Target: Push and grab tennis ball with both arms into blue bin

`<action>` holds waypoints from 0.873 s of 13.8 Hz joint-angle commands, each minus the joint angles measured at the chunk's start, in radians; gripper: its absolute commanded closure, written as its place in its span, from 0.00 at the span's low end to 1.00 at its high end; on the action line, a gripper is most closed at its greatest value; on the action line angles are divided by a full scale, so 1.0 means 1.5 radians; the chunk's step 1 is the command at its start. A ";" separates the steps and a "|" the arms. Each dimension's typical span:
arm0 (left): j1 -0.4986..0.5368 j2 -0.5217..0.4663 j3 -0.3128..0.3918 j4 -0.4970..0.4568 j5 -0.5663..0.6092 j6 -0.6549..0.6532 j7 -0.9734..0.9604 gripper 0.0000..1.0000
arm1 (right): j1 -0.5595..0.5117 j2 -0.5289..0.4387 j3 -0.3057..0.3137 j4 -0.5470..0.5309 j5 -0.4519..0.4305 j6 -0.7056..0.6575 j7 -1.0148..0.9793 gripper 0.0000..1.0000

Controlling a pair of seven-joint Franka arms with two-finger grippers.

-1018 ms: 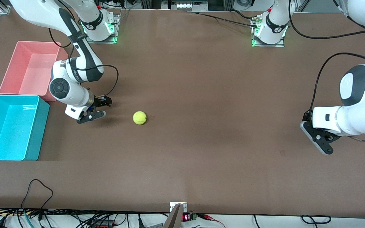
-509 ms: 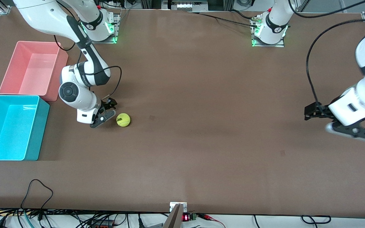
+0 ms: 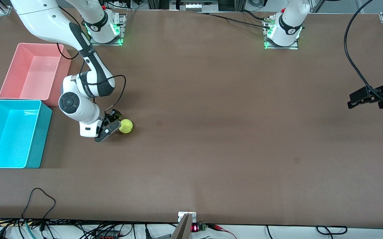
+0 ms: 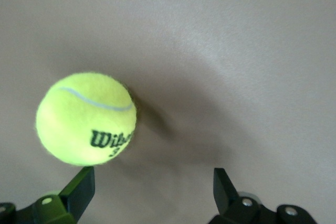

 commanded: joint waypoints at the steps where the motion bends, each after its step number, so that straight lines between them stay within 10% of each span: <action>1: -0.002 -0.056 -0.001 -0.087 -0.011 0.010 0.015 0.00 | 0.015 0.016 0.002 0.011 0.001 -0.007 -0.011 0.00; 5: -0.003 -0.152 -0.003 -0.249 -0.009 0.109 0.015 0.00 | 0.020 0.009 0.002 0.011 0.001 -0.030 -0.011 0.00; 12: -0.002 -0.182 -0.012 -0.291 -0.005 0.120 -0.015 0.00 | 0.027 0.006 0.029 0.010 0.001 -0.035 -0.011 0.00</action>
